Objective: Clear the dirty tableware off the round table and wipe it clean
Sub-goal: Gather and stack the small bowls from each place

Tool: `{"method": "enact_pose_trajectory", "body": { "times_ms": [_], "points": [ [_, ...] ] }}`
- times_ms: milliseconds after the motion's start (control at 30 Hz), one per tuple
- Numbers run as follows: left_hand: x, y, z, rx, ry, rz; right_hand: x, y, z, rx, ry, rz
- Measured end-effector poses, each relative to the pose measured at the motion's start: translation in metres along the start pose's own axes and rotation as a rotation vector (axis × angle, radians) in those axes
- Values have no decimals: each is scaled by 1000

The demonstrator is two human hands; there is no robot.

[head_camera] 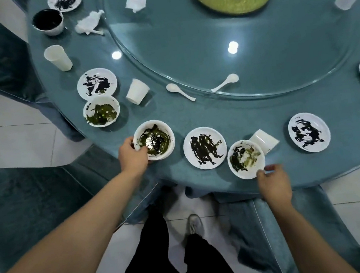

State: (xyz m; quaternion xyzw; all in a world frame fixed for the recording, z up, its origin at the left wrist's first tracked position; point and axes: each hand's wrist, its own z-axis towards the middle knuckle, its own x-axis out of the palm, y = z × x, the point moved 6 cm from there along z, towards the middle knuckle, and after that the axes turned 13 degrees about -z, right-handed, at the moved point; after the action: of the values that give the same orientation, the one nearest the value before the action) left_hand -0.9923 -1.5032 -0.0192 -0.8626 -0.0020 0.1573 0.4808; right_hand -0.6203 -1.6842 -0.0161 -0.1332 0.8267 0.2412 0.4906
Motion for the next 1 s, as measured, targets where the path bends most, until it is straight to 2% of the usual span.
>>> {"method": "enact_pose_trajectory", "body": {
  "times_ms": [133, 333, 500, 700, 833, 1000],
  "points": [
    [-4, -10, 30, 6, 11, 23, 8, 3, 6, 67, 40, 126],
    [-7, 11, 89, -7, 133, 28, -9, 25, -4, 83, -77, 196],
    [-19, -23, 67, -30, 235, -92, -14, 97, -21, -64, -69, 279],
    [-30, -24, 50, -212, 273, -339, 20, 215, -45, -325, 107, 328],
    [-35, -27, 44, -256, 280, -388, 45, 274, -48, -495, 206, 205],
    [-36, -26, 36, -218, 251, -330, 62, 311, -39, -688, 224, -150]
  ]
}}
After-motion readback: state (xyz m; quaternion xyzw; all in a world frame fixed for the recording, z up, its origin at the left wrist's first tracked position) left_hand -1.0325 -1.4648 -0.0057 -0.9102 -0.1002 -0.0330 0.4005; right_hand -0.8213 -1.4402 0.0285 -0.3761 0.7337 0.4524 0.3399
